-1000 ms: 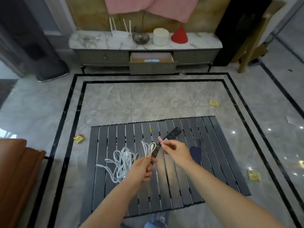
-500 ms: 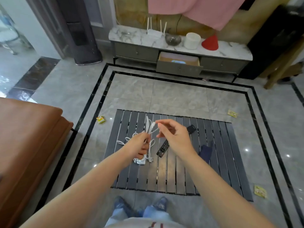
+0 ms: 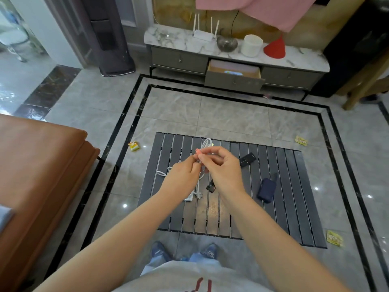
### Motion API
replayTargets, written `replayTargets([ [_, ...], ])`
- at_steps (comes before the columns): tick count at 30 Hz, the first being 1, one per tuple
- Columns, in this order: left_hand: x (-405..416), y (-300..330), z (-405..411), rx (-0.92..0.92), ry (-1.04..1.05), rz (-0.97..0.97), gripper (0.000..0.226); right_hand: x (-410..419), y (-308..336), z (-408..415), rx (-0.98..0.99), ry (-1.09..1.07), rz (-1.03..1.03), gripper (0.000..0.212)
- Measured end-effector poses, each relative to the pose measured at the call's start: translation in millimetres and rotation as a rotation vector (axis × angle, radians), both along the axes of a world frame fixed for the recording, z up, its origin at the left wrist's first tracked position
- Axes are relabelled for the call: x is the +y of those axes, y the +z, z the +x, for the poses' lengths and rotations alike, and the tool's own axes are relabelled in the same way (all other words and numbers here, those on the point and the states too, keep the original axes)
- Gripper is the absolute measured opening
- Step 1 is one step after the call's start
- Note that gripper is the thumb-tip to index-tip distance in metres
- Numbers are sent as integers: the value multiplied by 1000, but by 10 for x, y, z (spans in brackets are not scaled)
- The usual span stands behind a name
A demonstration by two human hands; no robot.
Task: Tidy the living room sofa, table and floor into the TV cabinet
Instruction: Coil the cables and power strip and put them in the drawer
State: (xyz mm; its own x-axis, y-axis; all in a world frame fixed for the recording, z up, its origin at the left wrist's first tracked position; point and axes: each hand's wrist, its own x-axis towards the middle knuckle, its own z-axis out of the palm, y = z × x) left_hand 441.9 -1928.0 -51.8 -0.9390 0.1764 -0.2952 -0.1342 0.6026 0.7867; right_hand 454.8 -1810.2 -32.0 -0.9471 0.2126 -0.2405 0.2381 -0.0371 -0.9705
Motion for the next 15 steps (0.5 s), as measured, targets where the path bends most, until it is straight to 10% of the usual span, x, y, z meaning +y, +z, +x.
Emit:
replayTargets([
  [15,217,165,300,19,242,280,44,-71,109,342,-127,-384,-224,39],
])
